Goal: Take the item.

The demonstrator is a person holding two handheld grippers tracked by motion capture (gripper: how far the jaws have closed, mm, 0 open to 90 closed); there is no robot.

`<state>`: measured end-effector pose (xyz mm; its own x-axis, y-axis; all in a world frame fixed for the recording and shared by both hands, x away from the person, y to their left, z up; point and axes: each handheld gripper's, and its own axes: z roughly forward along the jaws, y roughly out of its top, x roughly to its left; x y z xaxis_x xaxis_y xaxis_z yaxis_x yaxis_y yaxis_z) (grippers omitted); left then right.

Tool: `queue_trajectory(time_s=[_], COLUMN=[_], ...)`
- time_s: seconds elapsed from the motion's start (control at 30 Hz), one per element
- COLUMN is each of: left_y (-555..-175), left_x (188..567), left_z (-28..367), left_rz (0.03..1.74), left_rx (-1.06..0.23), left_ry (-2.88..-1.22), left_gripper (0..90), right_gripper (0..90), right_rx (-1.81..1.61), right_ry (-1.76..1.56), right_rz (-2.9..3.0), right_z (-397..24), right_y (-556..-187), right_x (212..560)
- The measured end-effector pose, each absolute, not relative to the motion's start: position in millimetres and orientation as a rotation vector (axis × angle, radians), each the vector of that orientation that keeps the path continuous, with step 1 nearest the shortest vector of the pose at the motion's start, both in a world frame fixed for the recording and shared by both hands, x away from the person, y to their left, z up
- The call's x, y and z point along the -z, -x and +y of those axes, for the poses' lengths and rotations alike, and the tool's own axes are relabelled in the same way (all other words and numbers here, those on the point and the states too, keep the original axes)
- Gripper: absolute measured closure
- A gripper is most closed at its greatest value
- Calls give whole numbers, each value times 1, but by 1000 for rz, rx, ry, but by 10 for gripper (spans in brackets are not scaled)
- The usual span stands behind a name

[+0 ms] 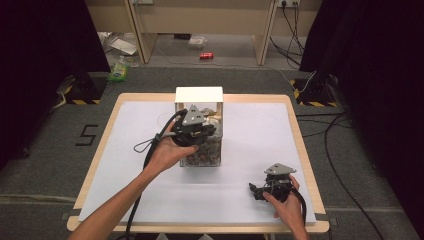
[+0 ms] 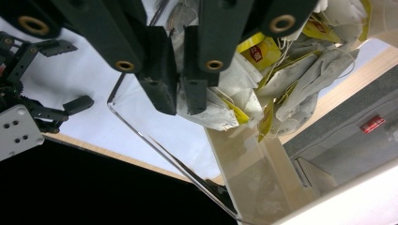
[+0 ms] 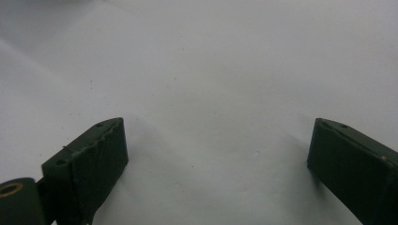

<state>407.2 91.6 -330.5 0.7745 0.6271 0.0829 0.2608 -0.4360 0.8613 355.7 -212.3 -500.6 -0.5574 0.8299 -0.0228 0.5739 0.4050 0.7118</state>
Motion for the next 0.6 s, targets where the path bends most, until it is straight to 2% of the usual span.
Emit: queue_trajectory(time_s=[0.3, 0.6], left_y=[-404, -403], left_x=[324, 309], left_z=[97, 118], left_rz=[621, 622], left_rx=[-523, -523], left_ry=[-2035, -1960], left_gripper=[881, 882], right_gripper=[60, 60], right_rx=[-943, -943], right_ry=[-1208, -1208], right_rz=[2293, 2293], right_z=[-212, -212], right_y=[-356, -356], right_x=[501, 501])
